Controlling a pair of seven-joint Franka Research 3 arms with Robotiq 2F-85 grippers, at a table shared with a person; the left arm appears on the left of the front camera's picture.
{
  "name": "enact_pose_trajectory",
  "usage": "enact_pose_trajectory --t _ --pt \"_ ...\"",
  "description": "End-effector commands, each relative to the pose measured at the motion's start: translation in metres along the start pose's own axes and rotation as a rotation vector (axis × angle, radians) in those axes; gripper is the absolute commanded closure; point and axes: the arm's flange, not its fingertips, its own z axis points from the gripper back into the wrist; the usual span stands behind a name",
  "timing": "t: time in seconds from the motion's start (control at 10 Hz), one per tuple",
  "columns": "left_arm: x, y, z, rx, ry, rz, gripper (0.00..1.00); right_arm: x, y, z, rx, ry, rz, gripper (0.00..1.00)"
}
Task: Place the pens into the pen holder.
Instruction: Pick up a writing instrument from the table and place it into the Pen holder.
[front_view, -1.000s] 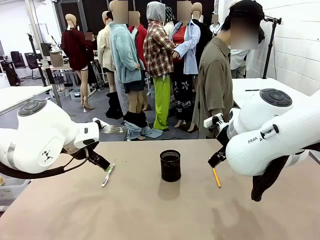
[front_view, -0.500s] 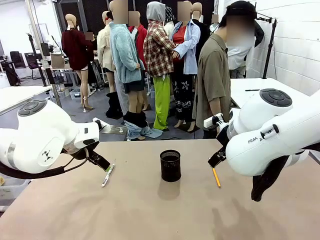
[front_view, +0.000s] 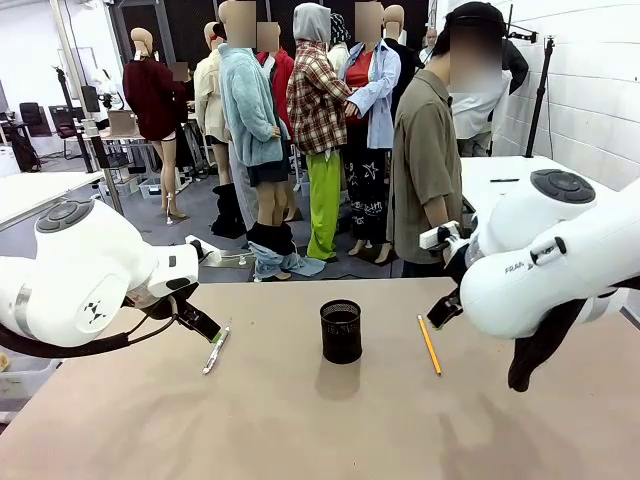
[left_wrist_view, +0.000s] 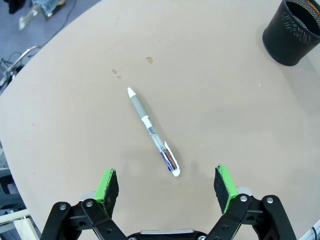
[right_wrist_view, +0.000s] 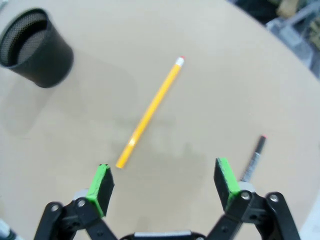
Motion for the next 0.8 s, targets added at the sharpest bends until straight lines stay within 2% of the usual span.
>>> enact_pose_trajectory --t 0.0,0.4,0.7 --pt "0.0 0.001 0.0 0.001 0.0 0.003 0.0 0.011 -0.032 -0.003 -0.031 0.11 -0.094 0.0" --pt "0.0 0.001 0.0 0.001 0.0 0.003 0.0 0.019 -0.102 -0.051 -0.034 0.305 -0.209 0.0" --pt "0.0 0.001 0.0 0.001 0.0 0.003 0.0 0.012 -0.126 -0.081 -0.03 0.389 -0.266 0.0"
